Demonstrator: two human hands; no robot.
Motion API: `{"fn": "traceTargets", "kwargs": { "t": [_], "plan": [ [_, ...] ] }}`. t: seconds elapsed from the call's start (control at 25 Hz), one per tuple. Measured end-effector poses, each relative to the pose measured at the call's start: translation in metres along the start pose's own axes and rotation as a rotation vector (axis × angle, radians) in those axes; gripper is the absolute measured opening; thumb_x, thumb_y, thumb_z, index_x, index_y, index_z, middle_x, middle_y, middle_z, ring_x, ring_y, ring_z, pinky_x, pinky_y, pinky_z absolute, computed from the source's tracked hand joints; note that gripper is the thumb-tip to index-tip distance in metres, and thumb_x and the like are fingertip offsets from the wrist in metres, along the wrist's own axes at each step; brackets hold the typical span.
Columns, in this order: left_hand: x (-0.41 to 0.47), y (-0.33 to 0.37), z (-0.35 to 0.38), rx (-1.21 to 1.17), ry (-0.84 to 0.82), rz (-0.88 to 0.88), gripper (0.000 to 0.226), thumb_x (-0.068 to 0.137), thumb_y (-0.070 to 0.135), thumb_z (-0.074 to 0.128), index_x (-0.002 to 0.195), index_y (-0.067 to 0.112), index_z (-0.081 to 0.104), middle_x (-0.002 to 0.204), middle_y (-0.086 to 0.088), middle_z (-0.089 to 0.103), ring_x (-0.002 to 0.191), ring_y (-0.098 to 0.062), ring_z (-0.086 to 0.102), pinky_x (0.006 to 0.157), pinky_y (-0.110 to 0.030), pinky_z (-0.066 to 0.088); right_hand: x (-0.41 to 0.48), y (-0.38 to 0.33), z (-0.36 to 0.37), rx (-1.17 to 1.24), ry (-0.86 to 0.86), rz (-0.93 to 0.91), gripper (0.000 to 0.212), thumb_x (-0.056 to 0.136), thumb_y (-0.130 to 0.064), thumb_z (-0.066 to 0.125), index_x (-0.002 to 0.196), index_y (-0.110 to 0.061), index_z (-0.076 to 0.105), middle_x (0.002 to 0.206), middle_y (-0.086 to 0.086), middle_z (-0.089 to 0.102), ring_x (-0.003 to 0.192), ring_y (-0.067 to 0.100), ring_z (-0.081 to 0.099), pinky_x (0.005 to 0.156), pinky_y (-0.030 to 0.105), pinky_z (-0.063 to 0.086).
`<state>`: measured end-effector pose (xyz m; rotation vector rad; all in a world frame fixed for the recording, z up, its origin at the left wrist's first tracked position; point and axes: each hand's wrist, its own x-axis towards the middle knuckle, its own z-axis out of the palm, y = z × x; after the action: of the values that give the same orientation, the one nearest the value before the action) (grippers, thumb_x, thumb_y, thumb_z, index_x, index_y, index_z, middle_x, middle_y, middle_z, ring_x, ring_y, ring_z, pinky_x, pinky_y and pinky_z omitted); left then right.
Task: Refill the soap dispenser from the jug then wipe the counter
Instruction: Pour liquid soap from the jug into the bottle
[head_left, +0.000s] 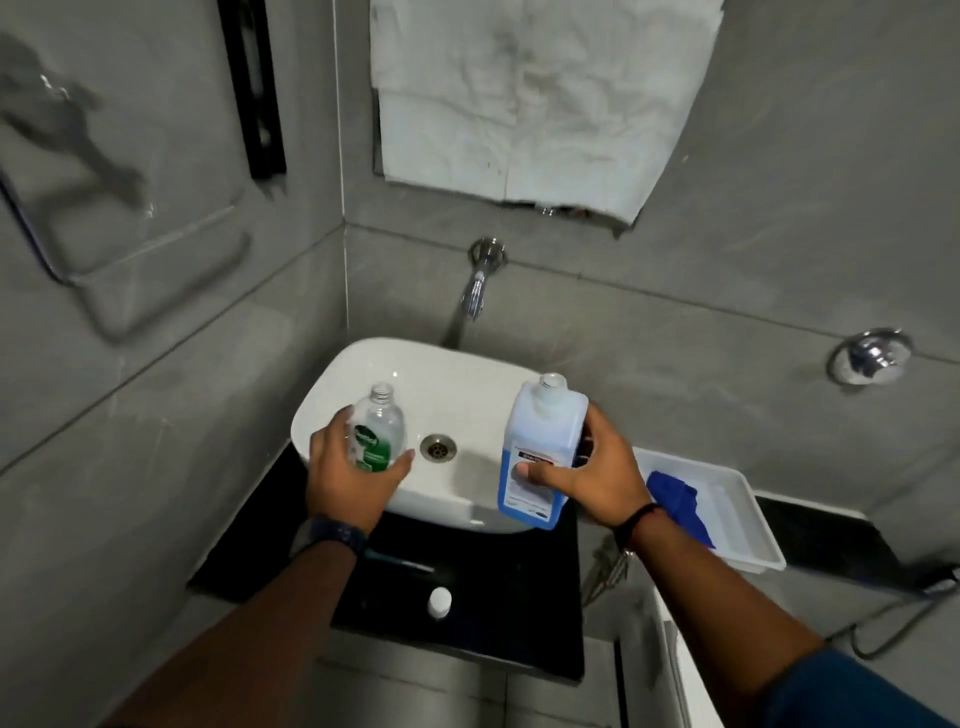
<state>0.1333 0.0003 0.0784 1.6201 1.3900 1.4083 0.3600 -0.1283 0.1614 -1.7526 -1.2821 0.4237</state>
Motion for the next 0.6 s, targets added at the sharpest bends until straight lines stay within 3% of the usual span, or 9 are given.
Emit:
{"fn": "traceTargets", "kwargs": {
  "t": [0.08, 0.32, 0.6],
  "plan": [
    [0.000, 0.043, 0.007, -0.040, -0.055, 0.039, 0.088, 0.047, 0.032, 0.090, 0.125, 0.024, 0.050, 0.112, -0.002, 0.051, 0.099, -0.016, 0.056, 0.086, -0.015, 0.037, 0.012, -0.037, -0.030, -0.067, 0.018, -0.055, 0.071, 0.044, -0.052, 0.087, 0.105, -0.042, 0.053, 0.097, -0.016, 0.068, 0.086, 0.002, 0.065, 0.073, 0.024, 0.053],
    [-0.002, 0.147, 0.021, -0.074, -0.125, 0.187, 0.086, 0.047, 0.042, 0.087, 0.122, 0.032, 0.047, 0.106, 0.006, 0.047, 0.099, -0.020, 0.056, 0.084, -0.024, 0.043, 0.029, -0.119, -0.112, -0.469, 0.089, -0.122, 0.066, 0.044, -0.059, 0.077, 0.100, -0.037, 0.051, 0.096, -0.011, 0.063, 0.083, 0.016, 0.059, 0.070, 0.034, 0.050],
    [-0.004, 0.207, 0.027, -0.081, -0.149, 0.230, 0.083, 0.049, 0.046, 0.084, 0.121, 0.029, 0.047, 0.120, 0.000, 0.057, 0.107, -0.024, 0.055, 0.088, -0.039, 0.050, 0.023, -0.160, -0.159, -0.757, 0.091, -0.126, 0.059, 0.042, -0.064, 0.071, 0.086, -0.038, 0.041, 0.082, -0.013, 0.055, 0.071, 0.018, 0.055, 0.050, 0.025, 0.033]
  ]
}}
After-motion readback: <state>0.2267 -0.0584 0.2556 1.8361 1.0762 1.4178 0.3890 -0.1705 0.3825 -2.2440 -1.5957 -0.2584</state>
